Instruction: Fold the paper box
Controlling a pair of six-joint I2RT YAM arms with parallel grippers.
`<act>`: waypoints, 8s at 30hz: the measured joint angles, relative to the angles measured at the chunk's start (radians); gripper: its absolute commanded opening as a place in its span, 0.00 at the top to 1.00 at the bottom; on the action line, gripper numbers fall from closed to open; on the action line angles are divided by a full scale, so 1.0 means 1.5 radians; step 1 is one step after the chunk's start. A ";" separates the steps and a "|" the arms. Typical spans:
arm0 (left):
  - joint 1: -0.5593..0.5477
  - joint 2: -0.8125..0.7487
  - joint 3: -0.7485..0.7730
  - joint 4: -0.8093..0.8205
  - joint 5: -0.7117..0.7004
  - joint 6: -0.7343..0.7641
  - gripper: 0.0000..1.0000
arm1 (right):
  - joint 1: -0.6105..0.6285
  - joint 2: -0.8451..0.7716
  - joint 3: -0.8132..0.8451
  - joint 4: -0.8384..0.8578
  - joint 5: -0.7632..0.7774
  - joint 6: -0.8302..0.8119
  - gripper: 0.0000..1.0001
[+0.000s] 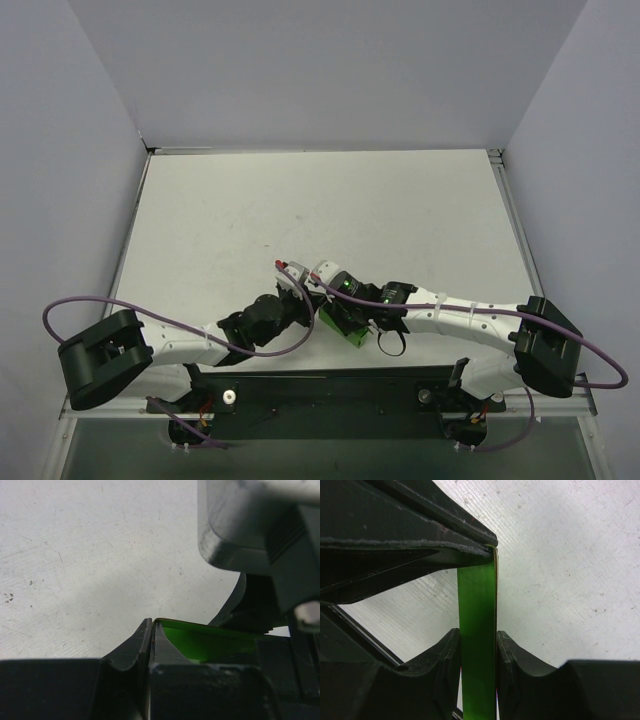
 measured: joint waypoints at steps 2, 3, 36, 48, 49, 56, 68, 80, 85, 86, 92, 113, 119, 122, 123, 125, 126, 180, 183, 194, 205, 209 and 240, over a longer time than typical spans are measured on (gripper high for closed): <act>-0.001 -0.004 0.002 -0.010 -0.004 -0.003 1.00 | -0.001 0.000 0.000 0.000 -0.001 0.000 0.86; -0.003 -0.007 0.002 -0.016 -0.006 -0.005 1.00 | -0.003 0.000 0.000 0.000 -0.001 -0.003 0.86; -0.094 0.053 0.115 -0.182 -0.140 -0.067 1.00 | -0.028 -0.099 0.014 -0.160 0.014 0.052 0.35; -0.106 0.037 0.058 -0.334 -0.129 -0.065 1.00 | -0.039 -0.264 0.010 -0.153 0.046 0.130 0.28; -0.106 0.029 0.053 -0.339 -0.129 -0.065 1.00 | -0.039 -0.259 0.010 -0.152 0.044 0.129 0.28; -0.106 -0.041 0.020 -0.379 -0.129 -0.065 1.00 | -0.046 -0.173 0.000 -0.126 0.015 0.131 0.44; -0.106 -0.085 0.012 -0.410 -0.129 -0.066 1.00 | 0.007 -0.026 0.011 -0.018 -0.060 0.175 0.57; -0.103 -0.137 -0.019 -0.407 -0.121 -0.068 1.00 | 0.016 0.095 0.023 0.040 0.002 0.216 0.60; -0.083 -0.164 -0.033 -0.415 -0.113 -0.079 0.96 | 0.016 0.135 0.040 0.060 0.022 0.233 0.59; -0.076 -0.173 -0.036 -0.416 -0.110 -0.083 0.84 | 0.016 0.135 0.040 0.062 0.024 0.237 0.59; -0.014 -0.266 -0.066 -0.417 -0.080 -0.111 0.52 | 0.014 0.136 0.036 0.061 0.039 0.255 0.59; 0.153 -0.241 -0.113 -0.334 0.152 -0.194 0.41 | 0.013 0.136 0.034 0.062 0.043 0.268 0.59; 0.200 -0.186 -0.113 -0.285 0.210 -0.208 0.52 | 0.013 0.136 0.033 0.066 0.043 0.268 0.59; 0.202 -0.156 -0.101 -0.276 0.238 -0.208 0.53 | 0.011 0.135 0.031 0.067 0.043 0.268 0.59; 0.202 -0.148 -0.098 -0.273 0.249 -0.209 0.53 | 0.010 0.135 0.030 0.068 0.043 0.268 0.59; 0.202 -0.140 -0.096 -0.270 0.269 -0.211 0.55 | 0.010 0.134 0.029 0.071 0.042 0.270 0.59; 0.202 -0.140 -0.096 -0.270 0.277 -0.211 0.57 | 0.010 0.133 0.028 0.071 0.042 0.270 0.59; 0.238 -0.138 0.004 -0.151 0.670 -0.007 1.00 | -0.122 -0.088 0.014 -0.077 -0.391 -0.177 0.12; 0.238 -0.135 0.006 -0.152 0.673 0.001 1.00 | -0.094 -0.095 -0.016 -0.051 -0.361 -0.196 0.12; 0.241 -0.117 0.026 -0.161 0.675 0.019 1.00 | -0.048 -0.098 -0.027 -0.032 -0.336 -0.218 0.12; 0.242 -0.101 0.035 -0.173 0.675 0.028 1.00 | -0.026 -0.092 -0.014 -0.054 -0.311 -0.228 0.11; 0.242 -0.100 0.036 -0.174 0.675 0.029 1.00 | -0.014 -0.072 -0.014 -0.057 -0.301 -0.239 0.15; 0.260 -0.245 0.039 -0.258 0.530 0.014 0.34 | -0.001 -0.019 0.045 -0.144 -0.219 -0.221 0.99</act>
